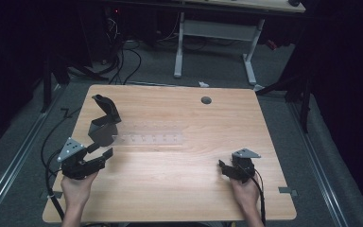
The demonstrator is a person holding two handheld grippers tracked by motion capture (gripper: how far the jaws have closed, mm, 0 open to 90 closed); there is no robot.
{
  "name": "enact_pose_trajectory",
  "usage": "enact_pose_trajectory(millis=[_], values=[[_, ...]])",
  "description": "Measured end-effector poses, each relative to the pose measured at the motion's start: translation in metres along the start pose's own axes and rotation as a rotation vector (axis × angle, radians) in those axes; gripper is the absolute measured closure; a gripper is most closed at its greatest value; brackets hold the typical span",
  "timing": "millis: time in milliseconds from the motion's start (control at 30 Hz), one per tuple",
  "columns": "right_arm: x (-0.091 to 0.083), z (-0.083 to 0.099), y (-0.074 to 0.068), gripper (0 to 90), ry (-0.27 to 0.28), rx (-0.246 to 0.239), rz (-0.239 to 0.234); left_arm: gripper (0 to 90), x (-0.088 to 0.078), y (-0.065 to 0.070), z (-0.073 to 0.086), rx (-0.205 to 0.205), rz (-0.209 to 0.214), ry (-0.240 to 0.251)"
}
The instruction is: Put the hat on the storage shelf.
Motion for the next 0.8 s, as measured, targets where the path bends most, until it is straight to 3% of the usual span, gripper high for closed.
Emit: enact_pose_trajectory(millis=[800], values=[[0.0, 0.0, 0.0, 37.7, -0.001, 0.003, 0.0, 38.2, 0.01, 0.025, 0.027, -0.018, 0.086, -0.087]])
Point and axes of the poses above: each handheld gripper's, and its own axes: x roughly forward along the jaws, z roughly out of its underside, y roughly to its right, the point moved 1 cm from there along x, roughly forward along the jaws, and after that the axes turned 11 degrees about z, right-handed, at the moved point
